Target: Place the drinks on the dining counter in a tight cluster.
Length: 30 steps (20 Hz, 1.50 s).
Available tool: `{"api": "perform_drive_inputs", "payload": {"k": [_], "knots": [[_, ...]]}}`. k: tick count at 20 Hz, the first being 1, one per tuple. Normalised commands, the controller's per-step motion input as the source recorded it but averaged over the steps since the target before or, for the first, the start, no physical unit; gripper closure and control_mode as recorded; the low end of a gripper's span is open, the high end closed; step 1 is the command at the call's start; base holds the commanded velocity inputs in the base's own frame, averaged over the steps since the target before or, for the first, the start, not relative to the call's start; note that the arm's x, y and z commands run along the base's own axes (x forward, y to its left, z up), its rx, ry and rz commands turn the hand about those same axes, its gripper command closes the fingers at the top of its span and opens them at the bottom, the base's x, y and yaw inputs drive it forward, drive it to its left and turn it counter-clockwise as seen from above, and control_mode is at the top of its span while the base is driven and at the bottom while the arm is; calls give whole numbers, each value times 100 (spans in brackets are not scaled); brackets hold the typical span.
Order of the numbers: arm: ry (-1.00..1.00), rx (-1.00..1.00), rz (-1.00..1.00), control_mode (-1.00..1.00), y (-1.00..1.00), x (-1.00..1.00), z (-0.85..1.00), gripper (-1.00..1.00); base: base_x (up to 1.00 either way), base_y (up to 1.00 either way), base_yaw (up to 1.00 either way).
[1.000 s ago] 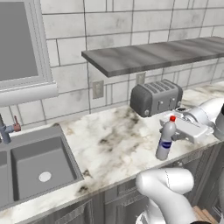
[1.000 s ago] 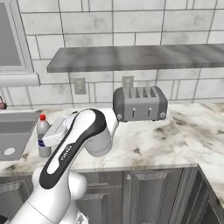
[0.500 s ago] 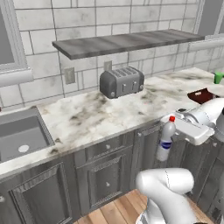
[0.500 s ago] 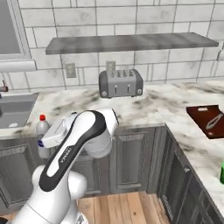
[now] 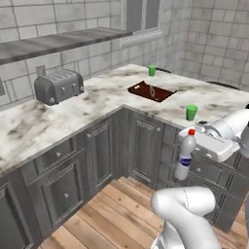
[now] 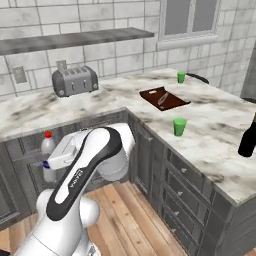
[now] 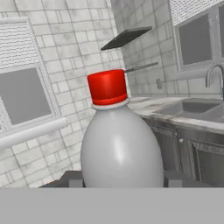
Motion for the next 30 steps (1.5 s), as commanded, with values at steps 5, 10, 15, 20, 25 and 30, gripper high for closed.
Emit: {"api": "perform_drive_inputs", "payload": {"k": [5, 10, 15, 20, 25, 30], "knots": [[0, 0, 0, 100, 0, 0, 0, 100, -48, -54, -51], [0, 0, 0, 100, 0, 0, 0, 100, 10, -97, -3], [0, 0, 0, 100, 0, 0, 0, 100, 28, -100, 24], [0, 0, 0, 100, 0, 0, 0, 100, 22, -100, 14], [0, 0, 0, 100, 0, 0, 0, 100, 55, -100, 13], [0, 0, 0, 100, 0, 0, 0, 100, 46, -100, 20]]}}
